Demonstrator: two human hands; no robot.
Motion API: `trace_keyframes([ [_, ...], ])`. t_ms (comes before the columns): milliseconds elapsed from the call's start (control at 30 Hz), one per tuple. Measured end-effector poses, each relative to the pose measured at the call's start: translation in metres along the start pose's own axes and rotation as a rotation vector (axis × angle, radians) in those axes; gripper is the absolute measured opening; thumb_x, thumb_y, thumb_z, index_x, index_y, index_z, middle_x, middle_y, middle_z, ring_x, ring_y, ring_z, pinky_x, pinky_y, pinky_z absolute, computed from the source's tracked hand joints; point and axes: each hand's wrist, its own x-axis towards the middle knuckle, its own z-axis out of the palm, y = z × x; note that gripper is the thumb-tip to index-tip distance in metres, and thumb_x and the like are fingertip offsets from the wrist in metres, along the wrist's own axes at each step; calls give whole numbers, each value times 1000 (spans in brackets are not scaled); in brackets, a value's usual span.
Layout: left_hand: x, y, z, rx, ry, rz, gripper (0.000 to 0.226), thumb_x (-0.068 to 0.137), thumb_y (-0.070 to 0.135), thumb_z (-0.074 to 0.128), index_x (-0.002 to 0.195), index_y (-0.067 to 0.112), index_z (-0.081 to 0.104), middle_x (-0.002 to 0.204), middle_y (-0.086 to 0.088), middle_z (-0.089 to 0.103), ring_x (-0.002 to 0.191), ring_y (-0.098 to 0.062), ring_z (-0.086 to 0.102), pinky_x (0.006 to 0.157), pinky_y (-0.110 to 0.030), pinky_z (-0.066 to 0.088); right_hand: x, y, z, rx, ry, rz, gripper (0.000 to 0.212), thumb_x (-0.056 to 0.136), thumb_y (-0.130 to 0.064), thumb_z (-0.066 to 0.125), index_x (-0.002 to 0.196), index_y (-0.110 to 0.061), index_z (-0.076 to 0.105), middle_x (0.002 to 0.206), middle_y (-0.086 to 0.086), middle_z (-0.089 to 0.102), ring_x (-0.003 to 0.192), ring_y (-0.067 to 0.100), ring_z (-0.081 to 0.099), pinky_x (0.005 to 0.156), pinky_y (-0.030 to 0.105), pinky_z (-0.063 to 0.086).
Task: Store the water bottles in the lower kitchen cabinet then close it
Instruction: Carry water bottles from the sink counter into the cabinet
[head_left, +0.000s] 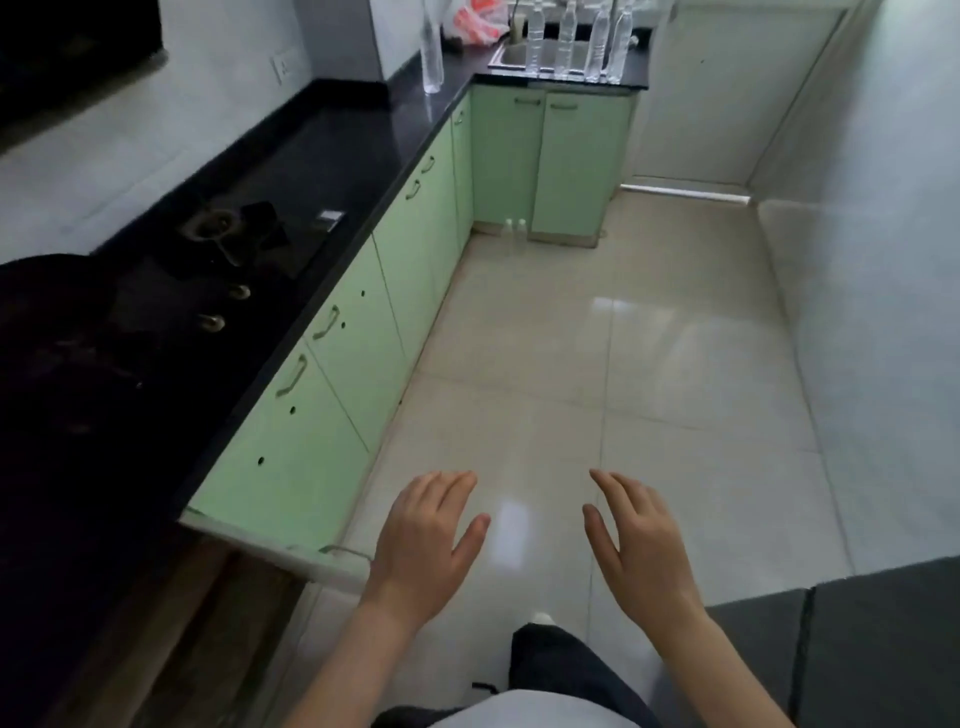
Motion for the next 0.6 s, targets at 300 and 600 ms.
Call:
trace_keyframes([
  [300, 198, 44, 19, -33, 17, 98, 52, 99, 45, 36, 131, 12, 60, 126, -5, 65, 119, -25, 59, 102, -41, 48, 153, 85, -39, -26, 86, 42, 48, 99, -38, 41, 129, -6, 61, 118, 6, 67, 108, 24, 60, 91, 37, 51],
  [600, 362, -9, 73, -56, -14, 109, 52, 99, 45, 36, 126, 10, 64, 120, -5, 68, 114, -27, 63, 95, -40, 51, 312, 143, 9, -10, 40, 77, 49, 99, -39, 39, 128, -7, 62, 118, 5, 66, 110, 24, 59, 92, 36, 52],
])
